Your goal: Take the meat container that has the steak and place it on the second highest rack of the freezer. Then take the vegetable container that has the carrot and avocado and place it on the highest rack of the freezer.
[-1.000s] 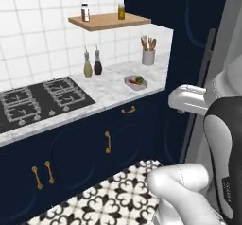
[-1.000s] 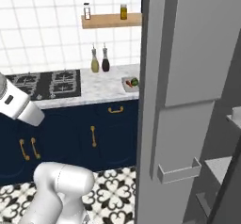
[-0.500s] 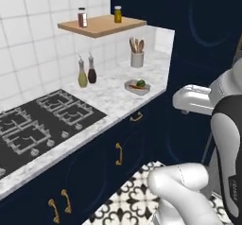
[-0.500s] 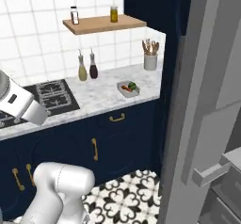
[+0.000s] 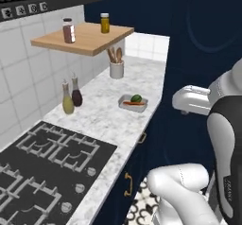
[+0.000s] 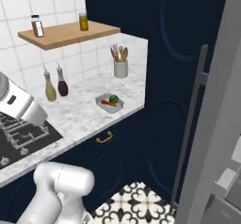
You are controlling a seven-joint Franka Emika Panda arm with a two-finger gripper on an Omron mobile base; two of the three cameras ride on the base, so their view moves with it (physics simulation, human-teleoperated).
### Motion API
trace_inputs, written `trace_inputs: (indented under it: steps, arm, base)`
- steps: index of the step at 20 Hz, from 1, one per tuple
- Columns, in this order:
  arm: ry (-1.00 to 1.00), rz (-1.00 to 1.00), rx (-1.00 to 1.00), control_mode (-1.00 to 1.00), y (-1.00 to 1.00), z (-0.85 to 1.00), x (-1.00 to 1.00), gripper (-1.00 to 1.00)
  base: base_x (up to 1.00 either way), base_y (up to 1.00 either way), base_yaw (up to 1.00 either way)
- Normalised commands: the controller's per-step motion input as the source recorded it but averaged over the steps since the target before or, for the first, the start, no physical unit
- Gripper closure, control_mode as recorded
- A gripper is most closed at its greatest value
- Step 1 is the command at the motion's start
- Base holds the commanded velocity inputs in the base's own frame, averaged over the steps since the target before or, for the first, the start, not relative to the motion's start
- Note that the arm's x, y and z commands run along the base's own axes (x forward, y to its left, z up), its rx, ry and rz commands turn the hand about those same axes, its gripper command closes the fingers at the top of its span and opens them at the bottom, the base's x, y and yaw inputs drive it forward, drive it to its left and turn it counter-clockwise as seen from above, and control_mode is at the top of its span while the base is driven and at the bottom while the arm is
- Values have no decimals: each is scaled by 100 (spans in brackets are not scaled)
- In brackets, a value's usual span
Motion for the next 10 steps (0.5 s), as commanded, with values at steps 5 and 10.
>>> trace_inputs:
  steps: [5,10]
  arm:
    - [0,0,0,100,0,0,0,-100]
    - [0,0,0,100,0,0,0,-100]
  base:
    - [86,-6,-23]
    - [35,-40,-5]
